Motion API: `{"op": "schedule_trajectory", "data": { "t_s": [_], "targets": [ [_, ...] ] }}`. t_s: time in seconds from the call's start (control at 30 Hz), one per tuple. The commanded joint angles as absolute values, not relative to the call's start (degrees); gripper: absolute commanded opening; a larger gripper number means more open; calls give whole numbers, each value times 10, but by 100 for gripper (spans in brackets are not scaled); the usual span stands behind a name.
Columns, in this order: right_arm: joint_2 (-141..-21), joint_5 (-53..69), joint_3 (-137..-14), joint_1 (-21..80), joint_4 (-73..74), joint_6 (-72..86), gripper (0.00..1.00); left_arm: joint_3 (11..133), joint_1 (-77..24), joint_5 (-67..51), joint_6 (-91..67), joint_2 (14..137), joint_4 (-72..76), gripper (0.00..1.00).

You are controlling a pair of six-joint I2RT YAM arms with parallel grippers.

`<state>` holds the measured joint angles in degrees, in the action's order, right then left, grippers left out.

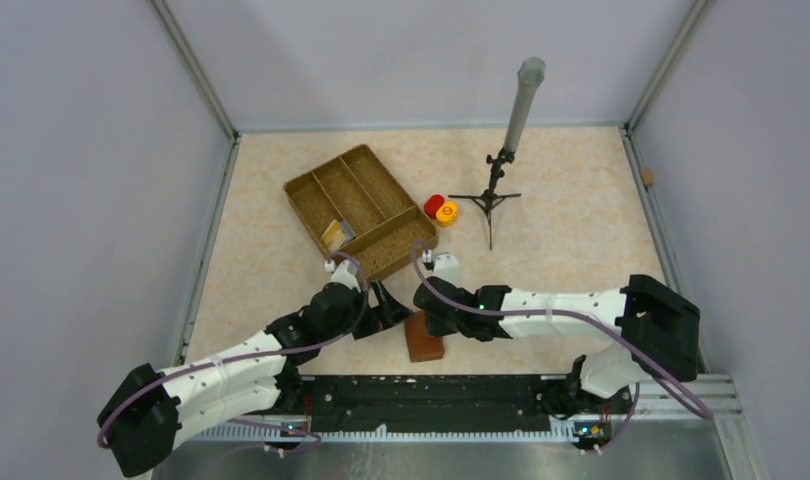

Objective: Put the credit cards into the card holder
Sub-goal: Move the card holder to the center of the board.

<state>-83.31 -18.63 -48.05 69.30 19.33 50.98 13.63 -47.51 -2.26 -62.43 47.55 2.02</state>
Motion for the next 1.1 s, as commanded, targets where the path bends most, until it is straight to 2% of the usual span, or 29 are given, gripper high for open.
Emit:
{"op": "schedule_trajectory", "data": {
  "t_s": [0.0, 1.07],
  "targets": [
    [-852, -186, -517, 708, 232, 507, 4, 154, -472, -9, -603, 474, 3, 97],
    [-968, -168, -584, 713, 295, 510, 4, 134, -466, -16, -609, 452, 12, 98]
  ]
}}
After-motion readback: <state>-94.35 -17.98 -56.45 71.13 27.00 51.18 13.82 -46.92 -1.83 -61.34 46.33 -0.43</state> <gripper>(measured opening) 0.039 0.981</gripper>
